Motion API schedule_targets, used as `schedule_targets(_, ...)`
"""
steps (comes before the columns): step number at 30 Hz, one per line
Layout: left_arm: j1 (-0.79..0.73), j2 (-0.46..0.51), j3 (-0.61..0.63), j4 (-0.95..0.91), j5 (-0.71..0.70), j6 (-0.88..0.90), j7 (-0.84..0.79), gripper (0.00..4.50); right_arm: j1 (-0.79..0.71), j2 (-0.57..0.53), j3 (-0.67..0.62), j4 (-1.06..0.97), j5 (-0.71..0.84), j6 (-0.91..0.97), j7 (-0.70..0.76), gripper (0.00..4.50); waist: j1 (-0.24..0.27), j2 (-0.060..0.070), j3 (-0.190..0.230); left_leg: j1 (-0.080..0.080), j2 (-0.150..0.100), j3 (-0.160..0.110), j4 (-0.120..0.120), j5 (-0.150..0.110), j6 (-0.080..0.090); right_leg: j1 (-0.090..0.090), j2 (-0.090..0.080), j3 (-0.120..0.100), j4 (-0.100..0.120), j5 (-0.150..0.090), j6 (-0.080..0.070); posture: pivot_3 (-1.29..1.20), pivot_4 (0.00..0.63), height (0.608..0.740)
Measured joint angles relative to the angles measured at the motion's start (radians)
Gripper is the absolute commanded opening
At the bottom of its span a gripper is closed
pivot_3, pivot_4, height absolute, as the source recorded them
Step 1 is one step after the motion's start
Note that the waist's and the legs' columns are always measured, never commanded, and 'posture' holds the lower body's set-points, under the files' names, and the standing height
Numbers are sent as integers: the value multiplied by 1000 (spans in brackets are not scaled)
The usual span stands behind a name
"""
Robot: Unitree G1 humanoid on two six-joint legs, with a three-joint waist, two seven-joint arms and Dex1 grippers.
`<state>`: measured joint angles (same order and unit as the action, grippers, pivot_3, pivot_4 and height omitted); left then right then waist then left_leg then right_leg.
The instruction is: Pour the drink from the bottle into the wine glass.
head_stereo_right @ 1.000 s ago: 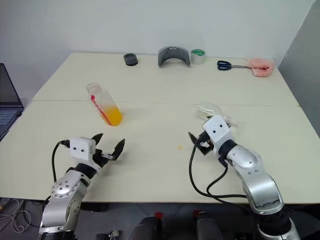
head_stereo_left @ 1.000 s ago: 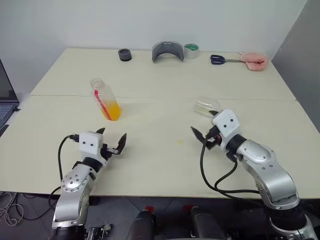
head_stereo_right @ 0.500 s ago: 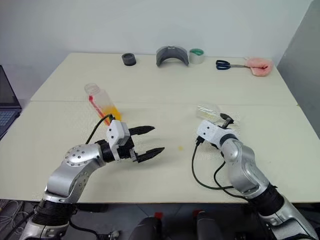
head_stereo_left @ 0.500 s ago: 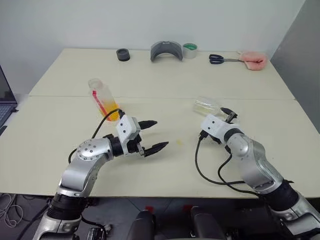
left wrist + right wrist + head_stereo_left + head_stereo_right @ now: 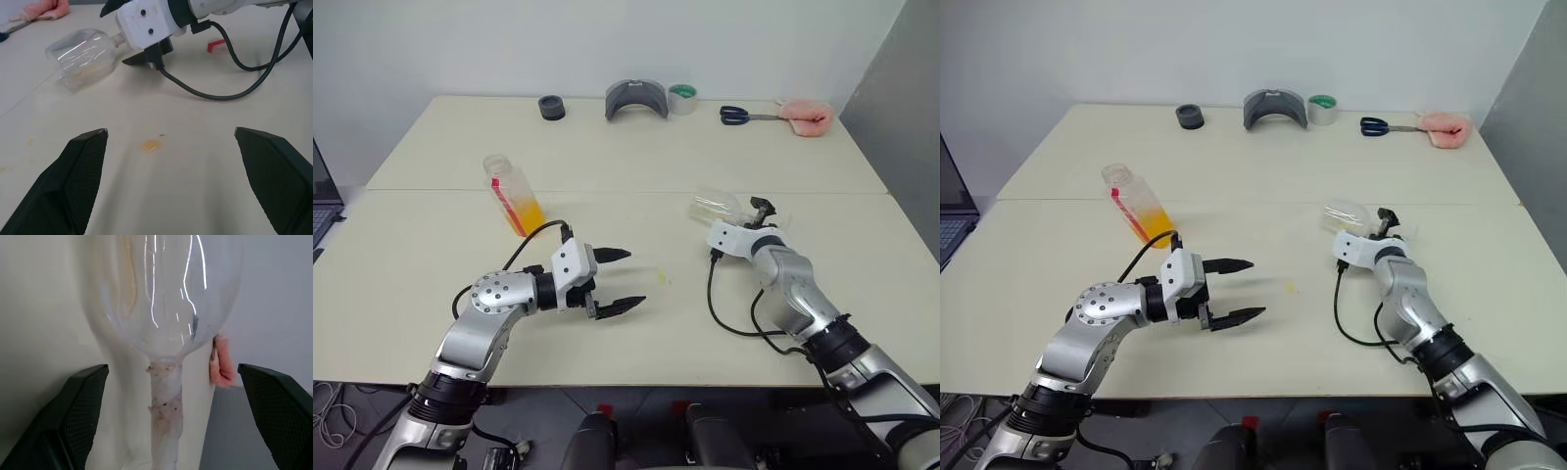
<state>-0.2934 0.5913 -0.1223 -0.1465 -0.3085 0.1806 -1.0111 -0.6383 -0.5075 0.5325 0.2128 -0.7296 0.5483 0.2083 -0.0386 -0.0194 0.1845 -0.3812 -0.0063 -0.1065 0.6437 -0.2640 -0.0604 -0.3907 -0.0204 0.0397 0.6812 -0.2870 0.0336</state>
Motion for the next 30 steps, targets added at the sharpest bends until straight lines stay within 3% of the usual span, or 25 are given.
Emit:
schedule_targets(5,14,-9,2,13,7,-21,16,4467,-38,34,-2,93,-28,-43,-31,4500,-4,0,0,1,0,0,0,0,0,0,0,0,0,0,0,0,150,740)
schedule_targets(8,23,-20,2,19,11,-35,20,4500,-50,49,-10,128,-30,-55,-33,3913,-6,0,0,1,0,0,0,0,0,1,0,0,0,0,0,0,150,740)
schedule_targets(18,45,-44,1,19,21,-38,44,4500,-50,67,-50,148,-26,-59,9,377,-6,0,0,1,0,0,0,0,0,1,0,0,0,0,0,0,150,740)
schedule_targets(24,50,-49,26,6,-4,18,87,4500,-74,144,-194,136,95,-53,7,308,-19,0,0,1,1,0,0,0,0,0,0,0,1,0,0,0,150,740)
schedule_targets(30,97,-4,145,-67,-145,212,113,4500,-268,309,-419,249,361,-150,-21,307,-35,1,0,1,2,0,-1,0,0,-1,1,1,2,0,-1,0,150,740)
